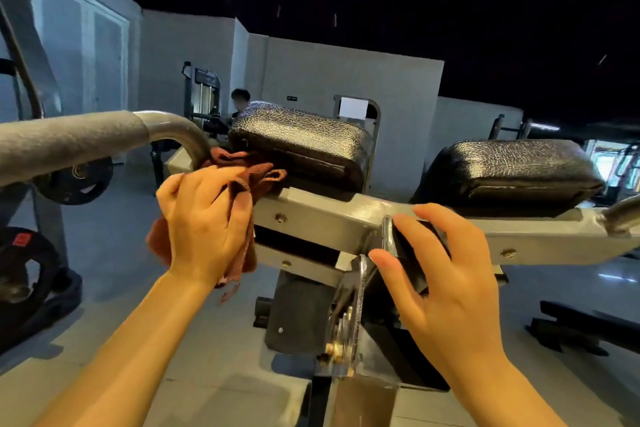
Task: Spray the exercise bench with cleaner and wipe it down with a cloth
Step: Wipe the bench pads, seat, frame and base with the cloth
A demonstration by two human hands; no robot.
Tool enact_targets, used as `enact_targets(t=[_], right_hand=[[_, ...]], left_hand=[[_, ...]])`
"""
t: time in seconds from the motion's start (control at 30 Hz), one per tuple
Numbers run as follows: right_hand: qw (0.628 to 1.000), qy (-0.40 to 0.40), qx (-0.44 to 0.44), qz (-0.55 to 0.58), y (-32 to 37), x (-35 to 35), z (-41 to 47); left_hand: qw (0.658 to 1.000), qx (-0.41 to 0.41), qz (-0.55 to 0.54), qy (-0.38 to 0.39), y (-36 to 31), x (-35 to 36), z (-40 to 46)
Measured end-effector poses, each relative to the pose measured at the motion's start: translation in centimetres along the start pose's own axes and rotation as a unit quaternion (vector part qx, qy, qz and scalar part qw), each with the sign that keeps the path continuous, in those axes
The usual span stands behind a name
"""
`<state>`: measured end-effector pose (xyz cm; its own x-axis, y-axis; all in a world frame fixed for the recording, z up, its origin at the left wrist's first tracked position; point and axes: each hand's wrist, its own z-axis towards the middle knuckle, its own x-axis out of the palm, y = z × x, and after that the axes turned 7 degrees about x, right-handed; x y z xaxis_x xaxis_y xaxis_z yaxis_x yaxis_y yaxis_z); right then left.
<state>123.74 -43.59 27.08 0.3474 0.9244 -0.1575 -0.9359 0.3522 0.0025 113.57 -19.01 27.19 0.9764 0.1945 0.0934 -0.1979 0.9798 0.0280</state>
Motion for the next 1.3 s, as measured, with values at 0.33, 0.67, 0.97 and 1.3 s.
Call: enact_targets(t=[0.33,0.67,0.97,1.3], right_hand=[[1.000,0.023,-0.002,0.001,-0.1,-0.2,0.0],[0.999,0.010,-0.029,-0.012,0.0,0.0,-0.5],[1.000,0.006,-0.025,0.000,0.0,-0.1,-0.4],[1.000,0.027,-0.013,-0.001,0.1,-0.3,-0.3]], left_hand=[[0.976,0.111,-0.173,0.070,-10.0,3.1,0.4],[0.997,-0.044,-0.059,-0.006,-1.5,0.8,0.1],[0.982,-0.058,-0.181,0.008,-8.0,2.0,-0.4],[0.988,-0.025,-0.147,0.034,-3.2,1.6,-1.2]])
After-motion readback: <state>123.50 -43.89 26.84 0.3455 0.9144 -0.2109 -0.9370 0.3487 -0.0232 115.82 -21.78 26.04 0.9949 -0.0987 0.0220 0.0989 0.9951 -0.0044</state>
